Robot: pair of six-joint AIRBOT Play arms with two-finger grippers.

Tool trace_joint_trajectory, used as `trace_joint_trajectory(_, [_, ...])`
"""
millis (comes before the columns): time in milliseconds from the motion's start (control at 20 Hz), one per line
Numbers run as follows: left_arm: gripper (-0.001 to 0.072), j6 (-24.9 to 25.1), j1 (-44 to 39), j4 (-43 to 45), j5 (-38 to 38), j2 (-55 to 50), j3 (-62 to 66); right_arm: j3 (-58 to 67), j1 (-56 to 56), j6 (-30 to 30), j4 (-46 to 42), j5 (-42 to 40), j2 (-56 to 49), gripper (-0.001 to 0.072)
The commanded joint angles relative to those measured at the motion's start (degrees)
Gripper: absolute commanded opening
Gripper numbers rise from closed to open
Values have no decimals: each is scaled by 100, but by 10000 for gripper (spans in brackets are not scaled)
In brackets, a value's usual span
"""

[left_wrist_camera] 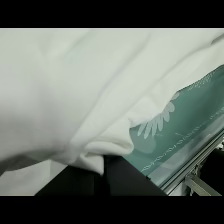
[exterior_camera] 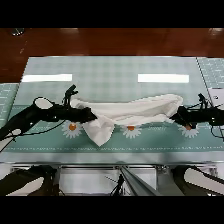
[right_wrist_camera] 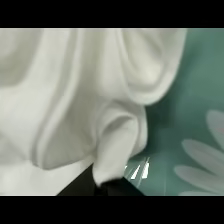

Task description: Fold the shirts.

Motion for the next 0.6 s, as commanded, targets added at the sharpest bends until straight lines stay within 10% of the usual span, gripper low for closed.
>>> trace_joint_trajectory(0, [30, 2, 28, -90, -13, 4, 52, 398, 476, 7, 59, 157, -92, 22])
trace_joint_trajectory(400, [28, -22, 566, -289, -142, 420, 3718, 4966, 973, 772, -138, 973, 393, 22])
trace_joint_trajectory(550, [28, -1029, 988, 734, -195, 428, 5960, 7379, 973, 1078, -435, 1432, 400, 22])
